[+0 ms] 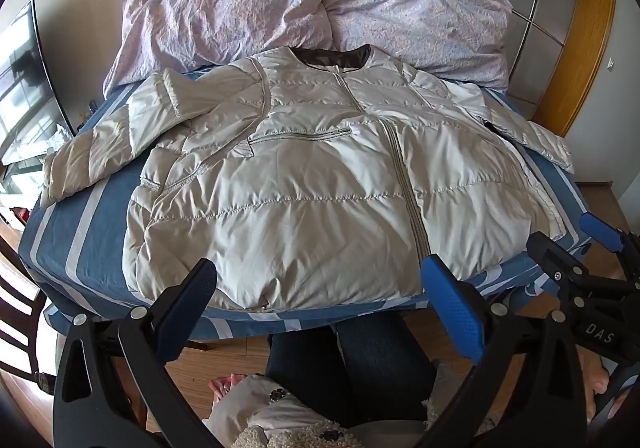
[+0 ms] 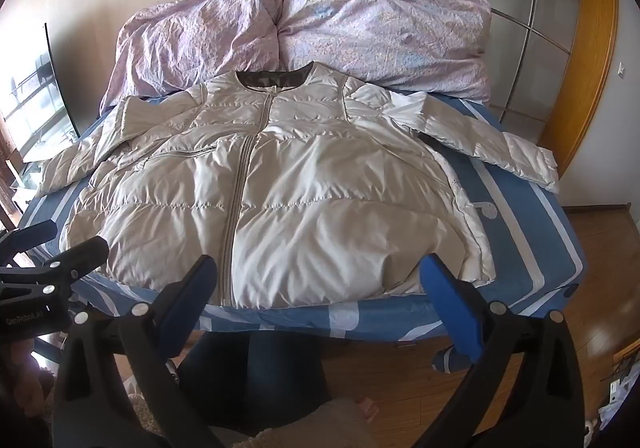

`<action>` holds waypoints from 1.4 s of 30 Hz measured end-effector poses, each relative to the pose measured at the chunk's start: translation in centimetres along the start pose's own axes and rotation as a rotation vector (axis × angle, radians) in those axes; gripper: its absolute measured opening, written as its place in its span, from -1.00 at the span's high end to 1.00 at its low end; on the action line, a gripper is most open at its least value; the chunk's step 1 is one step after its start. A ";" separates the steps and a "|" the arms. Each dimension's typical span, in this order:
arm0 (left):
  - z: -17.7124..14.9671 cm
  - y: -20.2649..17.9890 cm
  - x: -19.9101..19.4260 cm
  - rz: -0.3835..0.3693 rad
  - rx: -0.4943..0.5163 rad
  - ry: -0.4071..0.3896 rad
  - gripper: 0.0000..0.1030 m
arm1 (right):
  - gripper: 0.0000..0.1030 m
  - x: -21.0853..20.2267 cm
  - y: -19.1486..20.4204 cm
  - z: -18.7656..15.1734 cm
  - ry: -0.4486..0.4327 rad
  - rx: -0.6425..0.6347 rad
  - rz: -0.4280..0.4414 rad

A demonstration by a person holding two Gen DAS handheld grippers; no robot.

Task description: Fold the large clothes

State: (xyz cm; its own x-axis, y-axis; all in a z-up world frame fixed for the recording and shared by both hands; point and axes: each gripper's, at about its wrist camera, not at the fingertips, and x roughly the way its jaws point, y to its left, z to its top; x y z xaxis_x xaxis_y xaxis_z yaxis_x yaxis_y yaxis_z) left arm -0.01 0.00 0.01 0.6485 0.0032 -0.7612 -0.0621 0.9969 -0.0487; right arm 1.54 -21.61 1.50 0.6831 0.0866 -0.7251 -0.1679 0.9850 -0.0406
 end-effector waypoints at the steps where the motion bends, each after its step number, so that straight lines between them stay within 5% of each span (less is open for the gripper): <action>1: 0.0 0.0 0.0 0.000 0.000 0.000 -0.97 | -0.96 0.0 0.0 0.0 0.000 0.000 0.000; 42: 0.0 0.0 0.0 -0.001 0.000 -0.006 -0.97 | -0.96 -0.4 -0.3 0.2 -0.008 0.001 0.000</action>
State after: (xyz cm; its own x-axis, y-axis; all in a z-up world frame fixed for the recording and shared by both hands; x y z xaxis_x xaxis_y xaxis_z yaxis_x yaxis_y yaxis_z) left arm -0.01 0.00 0.03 0.6530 0.0026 -0.7574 -0.0612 0.9969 -0.0493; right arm 1.44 -21.91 1.94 0.6887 0.0883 -0.7196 -0.1677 0.9850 -0.0397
